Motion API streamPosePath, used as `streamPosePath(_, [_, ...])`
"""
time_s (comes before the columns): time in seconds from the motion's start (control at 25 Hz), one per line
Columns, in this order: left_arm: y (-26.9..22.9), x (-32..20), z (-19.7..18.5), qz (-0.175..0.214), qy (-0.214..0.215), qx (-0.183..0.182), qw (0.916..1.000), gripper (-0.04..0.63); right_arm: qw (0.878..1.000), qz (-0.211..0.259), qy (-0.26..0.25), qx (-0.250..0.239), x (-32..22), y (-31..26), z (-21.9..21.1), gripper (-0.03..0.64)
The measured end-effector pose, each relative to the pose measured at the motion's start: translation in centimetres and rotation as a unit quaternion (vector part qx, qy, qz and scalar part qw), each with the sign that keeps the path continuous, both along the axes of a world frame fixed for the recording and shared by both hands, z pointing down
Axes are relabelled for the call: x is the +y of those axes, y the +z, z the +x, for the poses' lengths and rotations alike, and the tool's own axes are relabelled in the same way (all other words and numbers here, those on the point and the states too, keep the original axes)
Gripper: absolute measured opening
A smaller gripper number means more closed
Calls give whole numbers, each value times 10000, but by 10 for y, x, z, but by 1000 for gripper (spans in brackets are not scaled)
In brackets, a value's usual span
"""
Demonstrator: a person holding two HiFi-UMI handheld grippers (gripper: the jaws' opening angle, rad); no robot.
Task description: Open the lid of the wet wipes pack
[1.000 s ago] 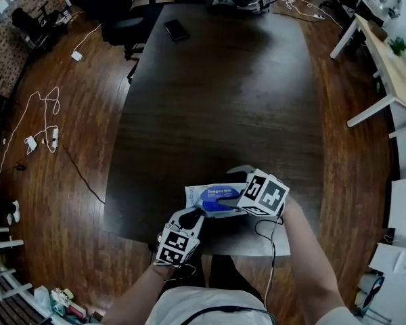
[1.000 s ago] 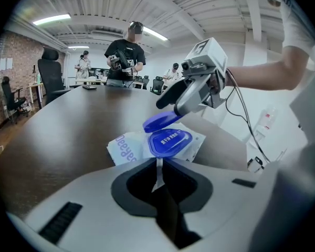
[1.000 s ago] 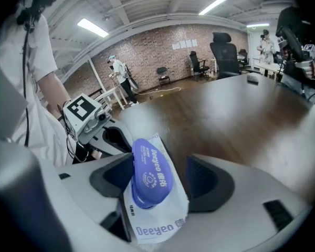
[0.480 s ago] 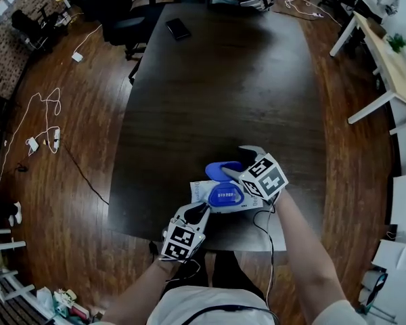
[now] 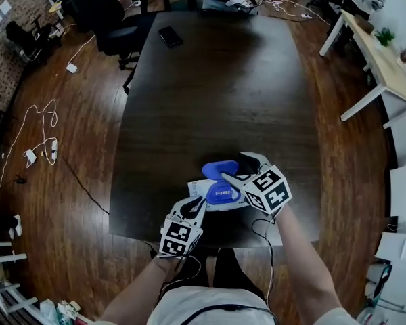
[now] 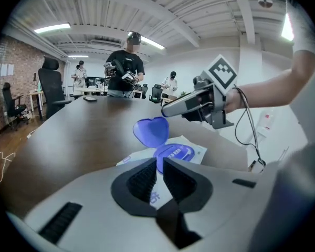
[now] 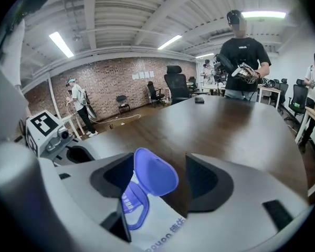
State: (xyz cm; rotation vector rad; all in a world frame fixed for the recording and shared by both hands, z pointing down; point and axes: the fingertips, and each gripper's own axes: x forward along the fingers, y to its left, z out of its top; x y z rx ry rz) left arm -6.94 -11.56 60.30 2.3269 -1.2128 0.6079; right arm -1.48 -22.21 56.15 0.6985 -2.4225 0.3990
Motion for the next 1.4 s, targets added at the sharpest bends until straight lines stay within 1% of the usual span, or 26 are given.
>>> streamPosePath(0.16, [-29, -3, -2, 233, 6, 133, 9996, 38, 9990, 257, 241, -274, 24, -34, 8, 319])
streamPosePath(0.36, [-82, -9, -1, 707, 104, 289, 9970, 38, 9952, 600, 575, -511, 62, -74, 23, 319])
streamPosePath(0.48, [-115, -11, -1, 998, 104, 452, 9939, 38, 9903, 804, 891, -703, 78, -98, 35, 319])
streamPosePath(0.6, [-146, -7, -2, 1254, 127, 607, 9902, 38, 9821, 889, 1297, -1042, 95, -125, 50, 318])
streamPosePath(0.68, [-164, -4, -5, 1431, 160, 696, 9871, 38, 9763, 967, 1507, -1213, 105, -140, 56, 284])
streamPosePath(0.76, [-175, -2, -10, 1568, 199, 766, 9845, 38, 9731, 1099, 1612, -1228, 114, -148, 60, 247])
streamPosePath(0.84, [-182, 2, -15, 1635, 200, 851, 9827, 38, 9704, 1234, 1673, -1232, 122, -152, 63, 183])
streamPosePath(0.88, [-184, 4, -17, 1652, 193, 896, 9820, 38, 9691, 1282, 1700, -1243, 126, -154, 63, 139])
streamPosePath(0.96, [-190, 9, -20, 1679, 195, 965, 9809, 37, 9677, 1331, 1742, -1243, 135, -157, 63, 6])
streamPosePath(1.2, [-195, 21, -8, 1669, 334, 1017, 9801, 38, 9623, 1454, 1951, -1211, 164, -169, 74, 6])
streamPosePath(1.4, [-208, 44, 10, 1767, 316, 1024, 9784, 38, 9617, 1643, 1848, -1181, 194, -188, 91, 6])
